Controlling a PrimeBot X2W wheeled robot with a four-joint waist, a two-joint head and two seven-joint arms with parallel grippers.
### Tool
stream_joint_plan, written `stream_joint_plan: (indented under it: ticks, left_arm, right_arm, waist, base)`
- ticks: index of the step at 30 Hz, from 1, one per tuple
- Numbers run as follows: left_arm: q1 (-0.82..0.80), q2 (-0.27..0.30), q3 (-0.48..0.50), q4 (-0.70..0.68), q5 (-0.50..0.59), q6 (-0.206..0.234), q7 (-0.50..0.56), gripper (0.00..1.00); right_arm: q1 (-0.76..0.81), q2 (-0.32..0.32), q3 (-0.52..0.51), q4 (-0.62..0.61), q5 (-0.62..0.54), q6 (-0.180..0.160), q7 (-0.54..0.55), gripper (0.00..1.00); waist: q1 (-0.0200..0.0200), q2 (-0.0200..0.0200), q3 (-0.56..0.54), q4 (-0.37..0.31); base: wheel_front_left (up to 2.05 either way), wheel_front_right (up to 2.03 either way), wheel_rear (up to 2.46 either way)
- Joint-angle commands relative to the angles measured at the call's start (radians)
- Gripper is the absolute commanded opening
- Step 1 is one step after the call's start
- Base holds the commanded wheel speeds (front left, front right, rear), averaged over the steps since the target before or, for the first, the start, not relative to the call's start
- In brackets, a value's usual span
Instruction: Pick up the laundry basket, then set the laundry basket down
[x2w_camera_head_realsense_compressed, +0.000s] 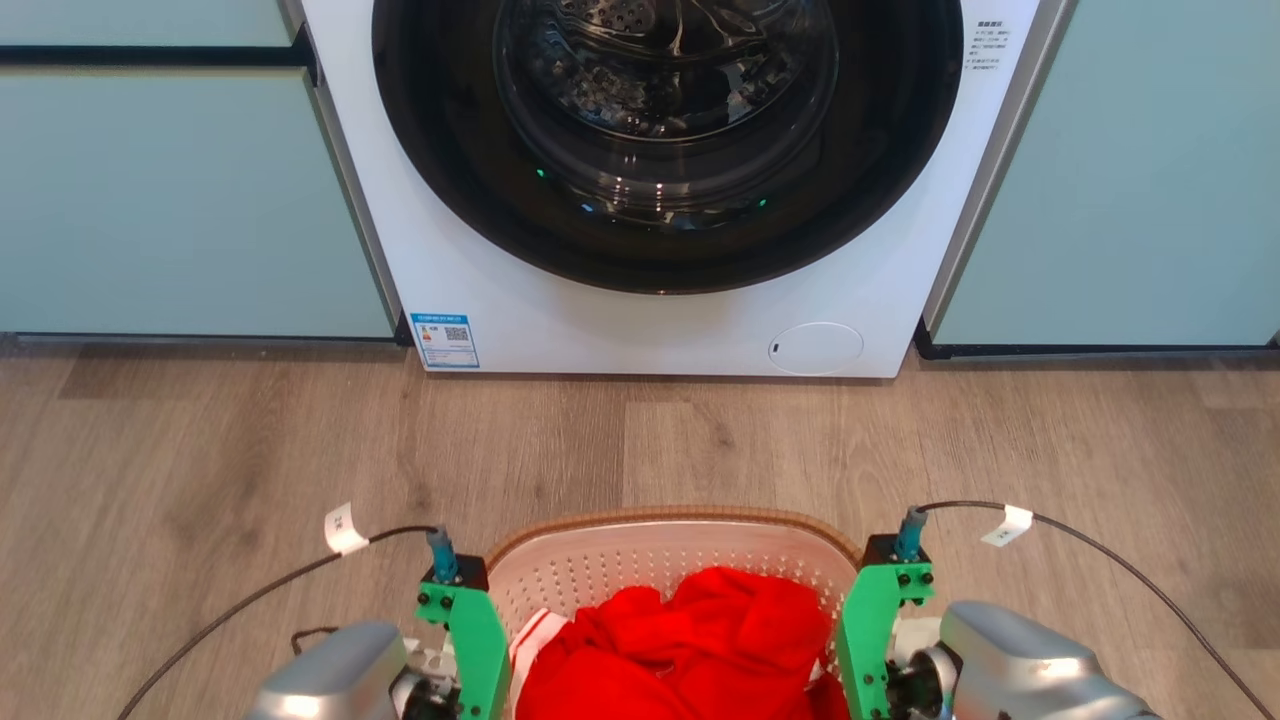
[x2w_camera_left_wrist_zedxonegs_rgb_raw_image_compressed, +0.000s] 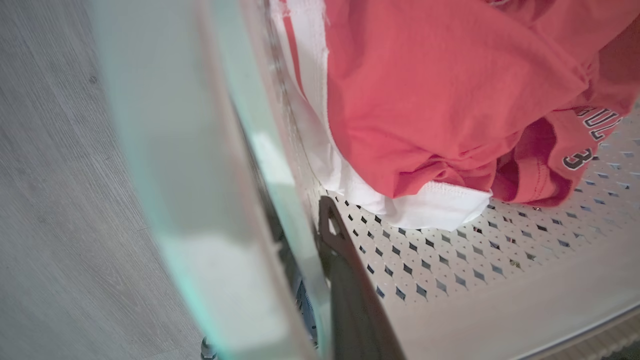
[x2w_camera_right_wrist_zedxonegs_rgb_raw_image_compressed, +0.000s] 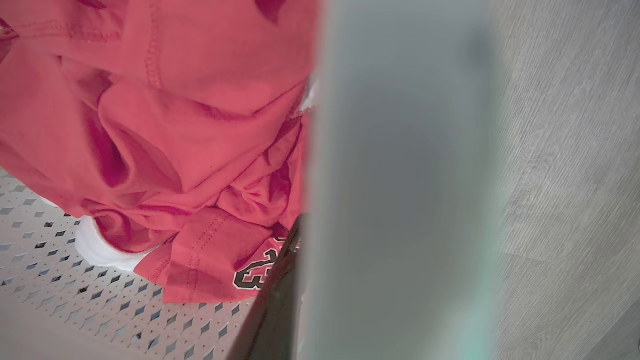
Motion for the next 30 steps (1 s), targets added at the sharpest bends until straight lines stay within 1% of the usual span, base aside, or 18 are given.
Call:
stream_joint_plan:
  ticks: [1, 30]
  left_arm:
    - [-0.047, -0.001, 0.004, -0.036, -0.001, -0.017, 0.012, 0.0]
    - [-0.048, -0.006, 0.003, -0.025, -0.015, -0.017, 0.006, 0.0]
  right_arm:
    - [-0.058, 0.022, 0.005, -0.037, 0.002, 0.015, -0.024, 0.0]
    - [-0.069, 0.022, 0.041, -0.029, 0.036, 0.015, -0.036, 0.0]
  waist:
    - [0.0, -0.0001, 0.0, 0.0]
    - [0.0, -0.0001, -0.006, -0.005]
  base:
    - [0.0, 0.0, 0.0]
    - [0.0, 0.0, 0.0]
